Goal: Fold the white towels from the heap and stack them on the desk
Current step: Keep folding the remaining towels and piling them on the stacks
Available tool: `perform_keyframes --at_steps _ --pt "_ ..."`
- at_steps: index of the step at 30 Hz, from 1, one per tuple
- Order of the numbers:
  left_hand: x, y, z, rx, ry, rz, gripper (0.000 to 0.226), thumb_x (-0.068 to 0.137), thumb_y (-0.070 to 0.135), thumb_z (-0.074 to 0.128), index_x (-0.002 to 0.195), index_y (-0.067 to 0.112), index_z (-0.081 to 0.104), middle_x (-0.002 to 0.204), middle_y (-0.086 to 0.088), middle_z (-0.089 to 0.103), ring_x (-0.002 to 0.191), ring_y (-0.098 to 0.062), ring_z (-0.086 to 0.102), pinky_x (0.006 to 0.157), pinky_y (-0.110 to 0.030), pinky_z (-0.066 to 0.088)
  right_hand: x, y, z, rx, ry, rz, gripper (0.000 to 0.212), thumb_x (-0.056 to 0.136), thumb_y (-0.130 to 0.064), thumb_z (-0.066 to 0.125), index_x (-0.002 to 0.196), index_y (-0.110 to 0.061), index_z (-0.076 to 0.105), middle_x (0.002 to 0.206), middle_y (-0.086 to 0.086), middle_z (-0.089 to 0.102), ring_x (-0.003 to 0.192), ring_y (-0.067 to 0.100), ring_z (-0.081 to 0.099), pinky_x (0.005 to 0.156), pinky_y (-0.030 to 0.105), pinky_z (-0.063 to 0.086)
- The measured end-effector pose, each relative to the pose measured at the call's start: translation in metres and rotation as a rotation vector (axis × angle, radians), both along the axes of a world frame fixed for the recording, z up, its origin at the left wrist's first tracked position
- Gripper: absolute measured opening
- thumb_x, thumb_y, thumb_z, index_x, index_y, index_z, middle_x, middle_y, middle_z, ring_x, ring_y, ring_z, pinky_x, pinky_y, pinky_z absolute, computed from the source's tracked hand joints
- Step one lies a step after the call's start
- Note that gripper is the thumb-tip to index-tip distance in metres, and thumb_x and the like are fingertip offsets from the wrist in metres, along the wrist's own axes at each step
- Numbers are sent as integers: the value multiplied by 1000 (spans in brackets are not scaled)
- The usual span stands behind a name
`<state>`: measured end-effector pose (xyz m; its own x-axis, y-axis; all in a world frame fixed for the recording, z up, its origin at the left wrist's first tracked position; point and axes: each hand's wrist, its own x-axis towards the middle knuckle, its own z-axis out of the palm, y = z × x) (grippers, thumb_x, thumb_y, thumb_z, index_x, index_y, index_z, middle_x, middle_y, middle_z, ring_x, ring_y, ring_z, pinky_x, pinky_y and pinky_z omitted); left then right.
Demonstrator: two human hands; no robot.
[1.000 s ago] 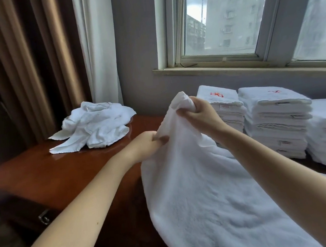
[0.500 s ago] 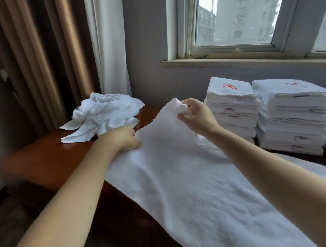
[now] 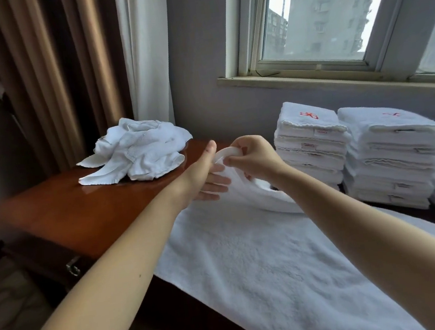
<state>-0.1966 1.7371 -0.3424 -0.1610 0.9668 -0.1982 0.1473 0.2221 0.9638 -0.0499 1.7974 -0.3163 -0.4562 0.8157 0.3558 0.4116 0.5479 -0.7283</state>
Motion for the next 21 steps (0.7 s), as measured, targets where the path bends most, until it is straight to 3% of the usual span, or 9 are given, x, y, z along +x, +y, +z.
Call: perform_keyframes --at_steps 2,5,8,11,12,14,15,18,21 --pt "0 0 9 27 -125 14 76 90 77 28 108 18 72 99 -8 76 93 -22 73 70 -33 59 -6 -11 4 -75 59 119 8 82 -15 74 84 -10 69 60 0 60 43 12 55 40 25 45" --pt "0 1 13 131 -93 129 36 98 39 48 85 18 74 83 -6 74 81 -21 73 59 -27 58 -6 -20 3 -233 3 286 19 87 -16 73 102 -6 68 76 10 68 61 19 66 53 29 57" --pt "-7 2 4 163 236 211 28 99 22 46 81 14 65 74 2 61 76 -18 60 53 -23 46 6 -19 -4 -332 -58 376 23 89 -9 70 111 -14 67 92 13 74 74 17 70 68 30 60" --pt "-18 4 -18 121 605 263 23 100 17 44 83 9 57 92 -23 62 84 -35 56 64 -32 44 25 -12 -14 -287 -79 289 18 93 -8 62 108 -16 68 92 6 76 71 13 68 67 29 56" --pt "-21 3 -26 63 662 277 16 99 18 47 95 9 59 109 -27 62 94 -36 59 78 -37 50 33 -10 -17 -257 -111 244 17 93 -8 60 106 -16 68 89 3 75 71 12 68 66 28 55" --pt "-18 1 -36 -6 804 281 49 96 24 54 140 8 40 141 -18 48 126 -31 49 103 -42 42 50 -5 -26 -182 -191 169 17 91 -8 59 99 -19 69 84 -2 74 72 11 67 67 28 54" --pt "-11 1 -39 31 828 278 62 94 25 56 148 11 29 146 -13 43 133 -30 43 106 -42 38 60 -3 -30 -145 -217 135 18 89 -8 59 95 -21 70 83 -3 74 75 13 68 71 29 55" --pt "24 3 -40 232 787 145 45 90 28 62 134 23 53 131 1 58 121 -19 53 101 -34 42 90 5 -42 -75 -233 15 21 87 -7 61 90 -24 73 88 -3 75 89 14 70 87 34 54" --pt "68 7 -45 252 738 -85 24 89 36 64 111 28 69 111 8 69 104 -11 62 94 -32 50 123 12 -54 -63 -264 -70 25 90 -6 55 91 -25 73 94 -2 75 96 14 69 92 38 53"
